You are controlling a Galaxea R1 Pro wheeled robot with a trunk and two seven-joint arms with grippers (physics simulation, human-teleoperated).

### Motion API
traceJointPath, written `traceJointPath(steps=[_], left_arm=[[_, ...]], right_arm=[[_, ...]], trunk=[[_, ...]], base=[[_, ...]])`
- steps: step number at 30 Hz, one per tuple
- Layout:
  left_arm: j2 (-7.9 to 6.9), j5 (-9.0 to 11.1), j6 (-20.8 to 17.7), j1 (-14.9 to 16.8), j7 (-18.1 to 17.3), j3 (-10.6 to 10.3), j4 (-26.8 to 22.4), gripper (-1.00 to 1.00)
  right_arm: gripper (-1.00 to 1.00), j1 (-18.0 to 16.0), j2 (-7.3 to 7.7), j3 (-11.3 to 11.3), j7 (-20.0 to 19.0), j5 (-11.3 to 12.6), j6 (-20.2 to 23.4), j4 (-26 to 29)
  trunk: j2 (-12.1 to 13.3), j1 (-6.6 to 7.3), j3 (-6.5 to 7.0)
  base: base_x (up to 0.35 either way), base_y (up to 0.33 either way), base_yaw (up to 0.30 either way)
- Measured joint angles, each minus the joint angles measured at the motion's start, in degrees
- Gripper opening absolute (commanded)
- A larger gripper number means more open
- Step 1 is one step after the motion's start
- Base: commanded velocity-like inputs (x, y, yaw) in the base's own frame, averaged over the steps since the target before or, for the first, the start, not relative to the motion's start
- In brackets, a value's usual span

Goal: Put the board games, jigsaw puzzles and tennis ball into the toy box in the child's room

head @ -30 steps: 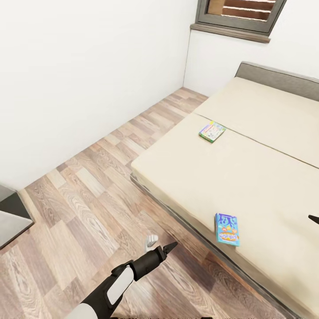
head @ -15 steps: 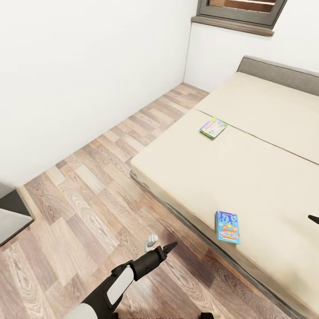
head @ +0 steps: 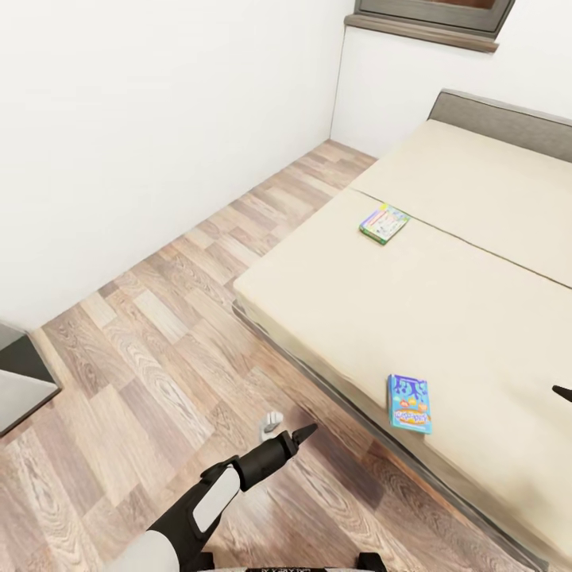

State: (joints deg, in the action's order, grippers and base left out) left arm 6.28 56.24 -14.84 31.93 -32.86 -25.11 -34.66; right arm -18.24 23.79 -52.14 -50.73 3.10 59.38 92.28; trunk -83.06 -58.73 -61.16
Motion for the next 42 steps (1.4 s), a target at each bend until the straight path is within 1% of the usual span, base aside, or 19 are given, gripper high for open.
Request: traceJointPath(steps=[1,5,16,28,35,42], left_arm=[[0.0,-0.02,0.0,0.01,0.0,0.0,0.01,1.0],[0.0,0.04,0.02,1.66,0.03,0.07,1.19,1.0],[0.26,-0.02,0.02,3.24,0.05,0.13,3.28,1.0],[0.32,-0.05,0.04,3.36,-0.01,-0.05,3.43,1.0],[0.34,0.03,0.08,3.37,-0.07,-0.09,3.37,1.0],[0.38,0.07,0.1,3.37,-0.52,-0.11,3.11,1.0]], right_arm=[[1.0,0.0,0.0,0.0,0.0,0.0,0.0,0.0],[1.0,0.0,0.01,0.0,-0.02,0.0,0.0,0.0],[1.0,0.0,0.02,0.0,-0.08,0.02,0.0,0.0],[1.0,0.0,0.15,-0.52,-0.08,-0.03,0.0,0.05],[1.0,0.0,0.18,-1.73,-0.08,-0.03,0.01,0.07],[1.0,0.0,0.19,-2.62,-0.08,-0.02,0.05,0.08]], trunk=[[0.0,0.0,-0.09],[0.0,0.0,-0.47],[0.0,0.0,-1.49],[0.0,0.0,-2.6],[0.0,0.0,-3.18],[0.0,0.0,-3.44]], base=[[0.0,0.0,0.0],[0.0,0.0,0.0],[0.0,0.0,0.0],[0.0,0.0,0.0],[0.0,0.0,0.012],[0.0,0.0,0.005]])
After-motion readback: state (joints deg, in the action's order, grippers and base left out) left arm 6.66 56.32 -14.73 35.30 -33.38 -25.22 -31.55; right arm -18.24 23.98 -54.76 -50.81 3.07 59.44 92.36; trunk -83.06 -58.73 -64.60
